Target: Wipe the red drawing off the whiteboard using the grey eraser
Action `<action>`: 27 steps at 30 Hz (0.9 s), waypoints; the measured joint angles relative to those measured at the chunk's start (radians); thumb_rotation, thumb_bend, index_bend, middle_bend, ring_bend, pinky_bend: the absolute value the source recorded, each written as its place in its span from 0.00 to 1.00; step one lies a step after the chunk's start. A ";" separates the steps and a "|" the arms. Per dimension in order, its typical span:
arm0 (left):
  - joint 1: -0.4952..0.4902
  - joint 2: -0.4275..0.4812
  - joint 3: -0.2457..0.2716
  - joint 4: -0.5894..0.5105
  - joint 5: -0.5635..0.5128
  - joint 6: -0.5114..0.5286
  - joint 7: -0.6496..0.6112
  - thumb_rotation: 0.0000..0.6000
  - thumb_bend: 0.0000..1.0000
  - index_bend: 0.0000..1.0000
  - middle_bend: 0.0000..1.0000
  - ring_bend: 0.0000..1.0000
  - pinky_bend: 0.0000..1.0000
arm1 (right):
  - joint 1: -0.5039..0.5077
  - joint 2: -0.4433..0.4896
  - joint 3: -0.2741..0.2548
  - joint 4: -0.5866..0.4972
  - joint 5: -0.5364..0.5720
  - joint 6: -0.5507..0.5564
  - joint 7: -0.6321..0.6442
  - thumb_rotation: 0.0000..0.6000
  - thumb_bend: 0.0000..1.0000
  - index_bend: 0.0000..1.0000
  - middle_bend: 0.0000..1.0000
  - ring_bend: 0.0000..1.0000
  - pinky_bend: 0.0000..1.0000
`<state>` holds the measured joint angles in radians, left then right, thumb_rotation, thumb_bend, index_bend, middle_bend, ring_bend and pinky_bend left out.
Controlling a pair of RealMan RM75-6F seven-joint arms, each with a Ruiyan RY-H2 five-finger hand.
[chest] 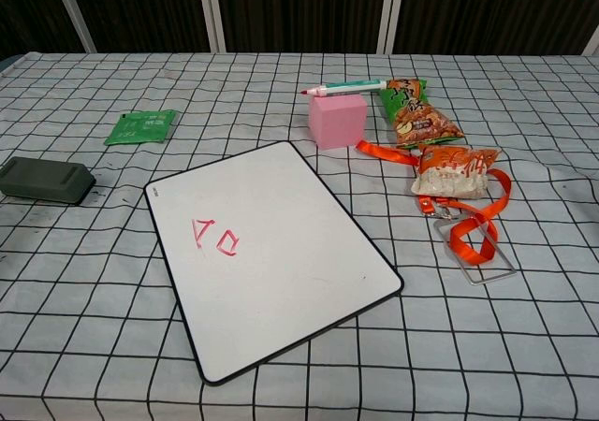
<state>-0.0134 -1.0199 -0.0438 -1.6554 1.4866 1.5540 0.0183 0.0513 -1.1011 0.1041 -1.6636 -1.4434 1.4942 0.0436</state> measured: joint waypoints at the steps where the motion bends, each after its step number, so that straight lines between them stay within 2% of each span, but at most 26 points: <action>1: 0.000 0.000 0.000 0.000 0.000 0.000 0.000 1.00 0.11 0.00 0.06 0.00 0.00 | 0.000 0.000 0.000 0.000 0.001 0.000 0.000 1.00 0.20 0.05 0.12 0.20 0.21; 27: -0.003 -0.003 0.001 0.004 0.009 0.000 0.004 1.00 0.11 0.00 0.06 0.00 0.00 | 0.000 0.002 0.002 -0.005 0.010 -0.003 -0.004 1.00 0.20 0.05 0.12 0.20 0.21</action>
<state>-0.0167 -1.0230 -0.0431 -1.6515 1.4960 1.5537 0.0227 0.0512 -1.0990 0.1059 -1.6684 -1.4331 1.4911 0.0399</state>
